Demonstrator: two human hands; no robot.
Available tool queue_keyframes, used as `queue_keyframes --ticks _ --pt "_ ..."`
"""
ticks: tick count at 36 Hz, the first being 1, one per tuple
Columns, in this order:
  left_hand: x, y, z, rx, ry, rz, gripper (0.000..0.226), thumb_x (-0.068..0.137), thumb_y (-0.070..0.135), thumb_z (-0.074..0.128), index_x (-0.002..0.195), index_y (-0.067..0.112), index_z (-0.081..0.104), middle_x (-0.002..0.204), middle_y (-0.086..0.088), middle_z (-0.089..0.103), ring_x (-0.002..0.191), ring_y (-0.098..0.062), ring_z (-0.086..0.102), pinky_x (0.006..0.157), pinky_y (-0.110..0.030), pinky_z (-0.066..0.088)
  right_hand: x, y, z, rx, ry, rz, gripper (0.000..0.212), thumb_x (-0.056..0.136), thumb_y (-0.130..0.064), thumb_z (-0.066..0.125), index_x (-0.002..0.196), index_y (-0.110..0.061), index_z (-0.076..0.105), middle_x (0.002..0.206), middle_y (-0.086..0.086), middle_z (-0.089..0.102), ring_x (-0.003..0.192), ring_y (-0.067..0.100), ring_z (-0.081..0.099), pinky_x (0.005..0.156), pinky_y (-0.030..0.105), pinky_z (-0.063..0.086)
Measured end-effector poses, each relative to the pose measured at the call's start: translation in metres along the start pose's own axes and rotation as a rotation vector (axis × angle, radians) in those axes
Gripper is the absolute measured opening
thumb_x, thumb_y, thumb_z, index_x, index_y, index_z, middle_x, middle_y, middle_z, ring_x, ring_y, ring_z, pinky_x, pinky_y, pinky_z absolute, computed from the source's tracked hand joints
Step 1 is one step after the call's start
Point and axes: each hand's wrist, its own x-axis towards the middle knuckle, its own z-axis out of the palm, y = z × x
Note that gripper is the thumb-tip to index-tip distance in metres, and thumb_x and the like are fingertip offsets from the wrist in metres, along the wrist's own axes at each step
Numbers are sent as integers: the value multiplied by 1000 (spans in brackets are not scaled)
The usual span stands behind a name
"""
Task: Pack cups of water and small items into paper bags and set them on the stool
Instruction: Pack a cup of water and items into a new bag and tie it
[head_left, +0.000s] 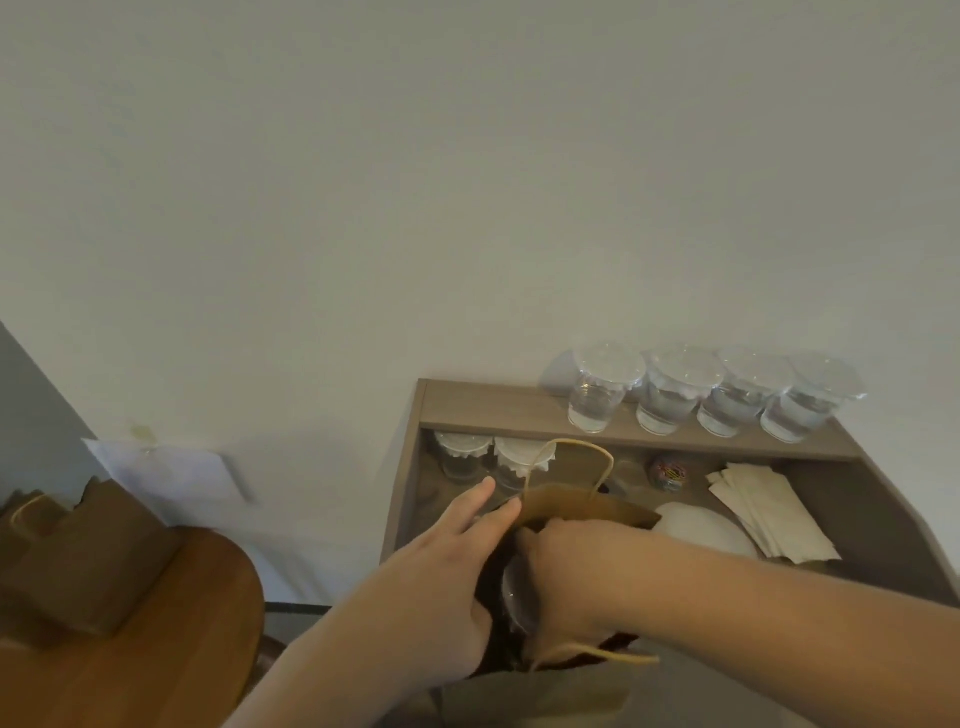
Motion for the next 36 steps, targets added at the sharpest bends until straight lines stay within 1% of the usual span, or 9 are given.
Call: queue_keyframes --ticks 3,7,13,17,21,26,29,33,36 --pt "-1 1 1 0 28 20 91 95 15 52 163 48 2 164 35 -18 155 -9 24 119 -25 36 23 -15 13 -146 -122 -51 48 105 -31 61 147 -11 53 139 16 57 127 38 58 102 53 52" --pt "-3 1 4 -14 26 28 90 96 16 53 163 48 2 164 36 -14 147 -10 39 113 -25 43 44 -29 23 -296 -218 -71 59 104 -40 59 156 -18 43 152 17 44 136 44 47 107 63 45" --pt "-5 -2 12 -68 17 21 91 95 14 54 162 51 4 164 38 -9 141 -6 45 110 -21 44 46 -28 29 -178 -89 29 40 106 -23 58 144 -11 58 143 17 61 130 39 59 105 52 52" --pt "-4 -3 15 -60 26 34 91 96 17 57 160 53 4 164 37 -7 141 -7 45 110 -22 46 46 -36 34 -383 -184 22 61 109 -19 52 161 -1 27 166 24 28 153 44 28 126 57 25" --pt "0 -7 16 -5 57 39 87 98 22 55 161 51 4 168 30 -3 155 -7 23 122 -26 34 51 -33 36 -395 -159 -27 83 101 -49 63 165 -15 23 166 20 29 151 47 31 118 66 34" --pt "1 -9 15 37 107 40 83 98 23 55 160 52 9 169 26 3 153 -7 27 121 -23 29 41 -28 26 -240 -164 -56 59 103 -42 60 155 -18 45 151 15 49 138 41 47 114 61 41" --pt "2 -14 10 22 137 55 79 97 23 54 158 55 15 168 25 7 151 -7 30 120 -22 25 12 -20 5 -19 -78 -57 40 107 -37 53 141 -17 61 127 10 65 115 29 61 105 44 47" --pt "1 -20 4 -62 161 31 69 101 31 57 155 57 23 164 32 6 145 -2 38 125 -27 28 -37 13 -12 308 229 -46 26 104 -50 52 120 -35 66 104 -10 70 94 8 66 78 27 50" --pt "0 -23 1 -127 235 -1 63 102 31 59 153 57 30 163 35 9 143 11 23 120 -16 18 -68 38 1 621 490 -100 19 107 -44 52 113 -39 70 103 -20 73 97 -4 68 85 22 53"
